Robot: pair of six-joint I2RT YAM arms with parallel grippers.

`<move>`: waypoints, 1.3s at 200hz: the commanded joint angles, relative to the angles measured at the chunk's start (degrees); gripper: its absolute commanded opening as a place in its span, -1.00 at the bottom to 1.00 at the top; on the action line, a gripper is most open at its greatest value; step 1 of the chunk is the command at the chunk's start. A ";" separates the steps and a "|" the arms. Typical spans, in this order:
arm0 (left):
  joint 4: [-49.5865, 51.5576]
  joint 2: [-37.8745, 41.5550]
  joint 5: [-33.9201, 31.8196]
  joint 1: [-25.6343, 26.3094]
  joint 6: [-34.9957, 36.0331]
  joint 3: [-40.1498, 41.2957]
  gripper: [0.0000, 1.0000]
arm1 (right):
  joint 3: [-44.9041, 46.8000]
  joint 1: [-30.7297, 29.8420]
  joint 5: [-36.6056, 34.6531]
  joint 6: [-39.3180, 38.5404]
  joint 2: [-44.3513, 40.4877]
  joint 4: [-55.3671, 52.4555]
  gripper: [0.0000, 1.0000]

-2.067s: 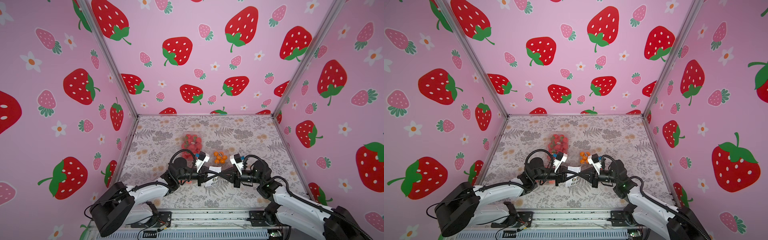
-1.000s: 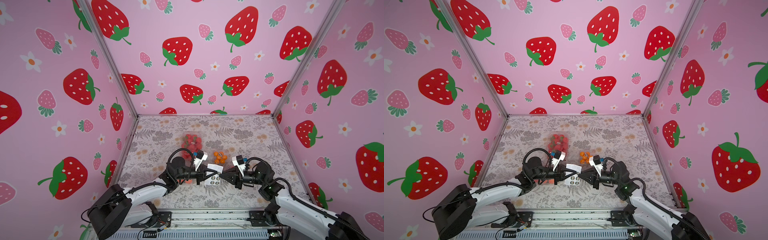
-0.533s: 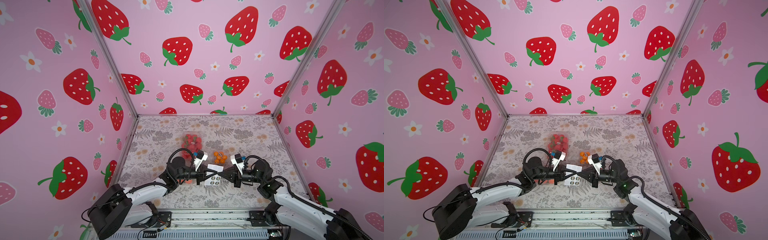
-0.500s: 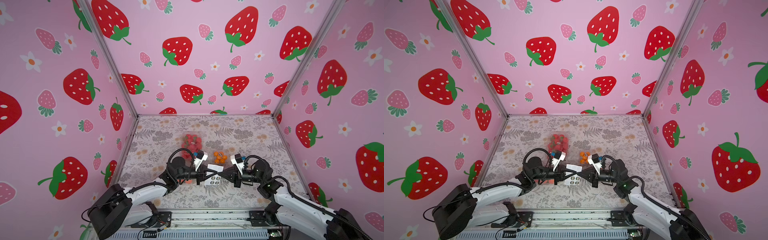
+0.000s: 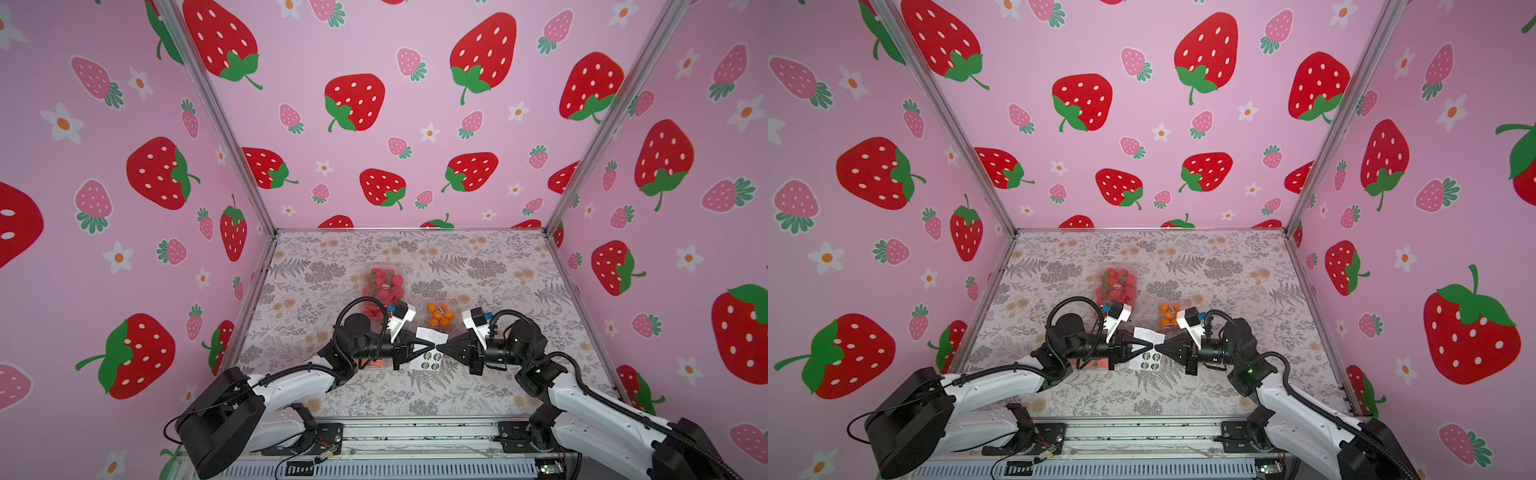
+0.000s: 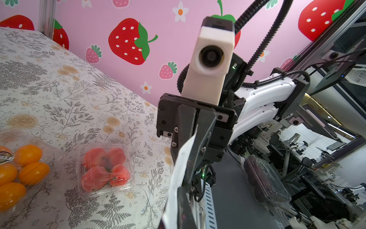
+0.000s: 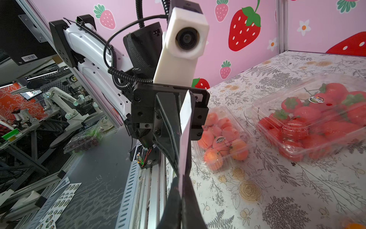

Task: Label fruit boxes
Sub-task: Adjust the label sticker.

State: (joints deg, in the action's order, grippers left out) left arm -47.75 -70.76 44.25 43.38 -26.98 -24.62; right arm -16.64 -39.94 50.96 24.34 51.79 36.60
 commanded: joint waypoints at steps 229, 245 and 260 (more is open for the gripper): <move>-6.45 -1.95 1.46 0.13 -1.23 0.85 -1.00 | 0.20 0.04 2.85 -0.04 3.62 3.77 -0.68; -6.35 -1.45 1.20 0.13 -1.18 1.06 -1.00 | 0.55 0.10 2.48 -0.15 2.91 3.43 -0.78; -5.59 -0.83 0.80 0.13 -0.93 1.11 -1.00 | 0.80 0.10 2.36 -0.20 1.79 2.92 -0.81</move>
State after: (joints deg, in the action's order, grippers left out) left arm -51.18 -72.77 44.80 43.40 -28.16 -22.96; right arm -16.23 -39.86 52.49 24.56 55.29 38.11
